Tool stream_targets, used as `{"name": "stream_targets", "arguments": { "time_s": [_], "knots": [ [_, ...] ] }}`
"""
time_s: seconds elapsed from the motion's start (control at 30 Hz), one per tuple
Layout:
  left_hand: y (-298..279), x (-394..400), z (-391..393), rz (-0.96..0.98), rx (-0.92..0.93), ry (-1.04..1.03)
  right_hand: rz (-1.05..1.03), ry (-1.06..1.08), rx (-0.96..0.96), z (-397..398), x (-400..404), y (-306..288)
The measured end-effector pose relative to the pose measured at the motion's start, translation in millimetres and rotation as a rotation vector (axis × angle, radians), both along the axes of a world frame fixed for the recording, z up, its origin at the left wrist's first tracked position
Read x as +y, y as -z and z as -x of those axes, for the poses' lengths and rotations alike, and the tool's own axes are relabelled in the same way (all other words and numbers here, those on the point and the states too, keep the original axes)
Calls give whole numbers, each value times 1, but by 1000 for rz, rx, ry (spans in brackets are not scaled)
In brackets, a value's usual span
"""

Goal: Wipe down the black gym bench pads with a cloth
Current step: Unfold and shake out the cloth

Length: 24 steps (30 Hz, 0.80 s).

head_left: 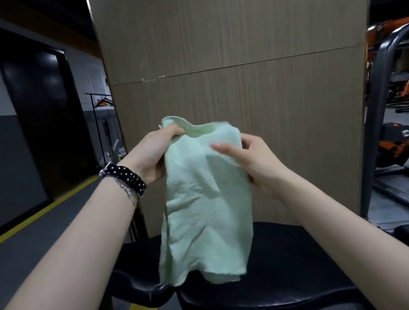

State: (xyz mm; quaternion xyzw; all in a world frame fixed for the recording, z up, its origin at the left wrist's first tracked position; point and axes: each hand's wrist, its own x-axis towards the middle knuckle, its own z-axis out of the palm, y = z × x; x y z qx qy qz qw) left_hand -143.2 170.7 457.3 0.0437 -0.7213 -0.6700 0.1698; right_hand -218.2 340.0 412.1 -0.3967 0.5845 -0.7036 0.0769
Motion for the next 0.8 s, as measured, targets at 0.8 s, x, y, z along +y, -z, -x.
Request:
{"name": "stream_targets", "arguments": {
  "time_s": [0.8],
  "knots": [
    [63, 2, -10, -15, 45, 270, -309, -126, -370, 36, 13, 6]
  ]
}}
